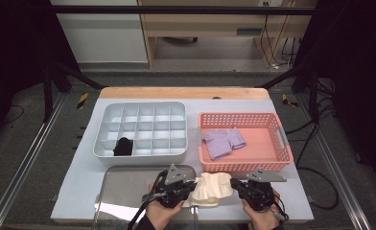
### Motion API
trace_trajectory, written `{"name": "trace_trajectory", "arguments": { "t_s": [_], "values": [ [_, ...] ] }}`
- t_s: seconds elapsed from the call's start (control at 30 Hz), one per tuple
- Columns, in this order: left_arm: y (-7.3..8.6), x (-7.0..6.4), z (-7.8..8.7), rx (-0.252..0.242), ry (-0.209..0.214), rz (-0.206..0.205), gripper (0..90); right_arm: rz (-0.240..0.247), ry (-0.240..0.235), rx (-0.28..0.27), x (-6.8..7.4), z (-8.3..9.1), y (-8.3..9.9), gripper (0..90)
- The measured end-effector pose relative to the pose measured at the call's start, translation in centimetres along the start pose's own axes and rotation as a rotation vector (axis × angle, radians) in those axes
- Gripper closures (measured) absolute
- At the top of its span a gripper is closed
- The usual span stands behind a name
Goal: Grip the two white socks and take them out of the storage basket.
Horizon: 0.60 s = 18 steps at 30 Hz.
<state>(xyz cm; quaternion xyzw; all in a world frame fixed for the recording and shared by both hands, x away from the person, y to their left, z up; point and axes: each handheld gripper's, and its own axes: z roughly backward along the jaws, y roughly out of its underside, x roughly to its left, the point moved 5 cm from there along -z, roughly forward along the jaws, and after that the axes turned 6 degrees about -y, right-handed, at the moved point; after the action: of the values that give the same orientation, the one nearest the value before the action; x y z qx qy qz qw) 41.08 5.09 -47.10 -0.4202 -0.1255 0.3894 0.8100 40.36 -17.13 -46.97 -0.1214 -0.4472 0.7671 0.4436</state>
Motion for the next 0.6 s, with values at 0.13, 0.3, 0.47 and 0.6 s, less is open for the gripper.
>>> {"name": "trace_trajectory", "arguments": {
  "t_s": [0.13, 0.3, 0.47, 0.6],
  "values": [
    [0.6, 1.3, 1.7, 0.002, -0.011, 0.002, 85.8, 0.013, -0.039, -0.005, 1.8, -0.2, -0.3, 88.4],
    [1.9, 2.4, 2.6, 0.028, -0.025, 0.005, 85.7, 0.029, -0.062, 0.017, 2.9, -1.2, 0.0, 88.4],
    [3.5, 3.0, 2.1, 0.061, -0.043, 0.005, 85.6, 0.029, -0.072, 0.063, 3.5, -2.9, 0.8, 88.3],
    [3.8, 3.0, 1.6, 0.069, -0.055, -0.006, 85.5, 0.031, -0.063, 0.086, 3.2, -3.4, 1.3, 88.2]
  ]
}}
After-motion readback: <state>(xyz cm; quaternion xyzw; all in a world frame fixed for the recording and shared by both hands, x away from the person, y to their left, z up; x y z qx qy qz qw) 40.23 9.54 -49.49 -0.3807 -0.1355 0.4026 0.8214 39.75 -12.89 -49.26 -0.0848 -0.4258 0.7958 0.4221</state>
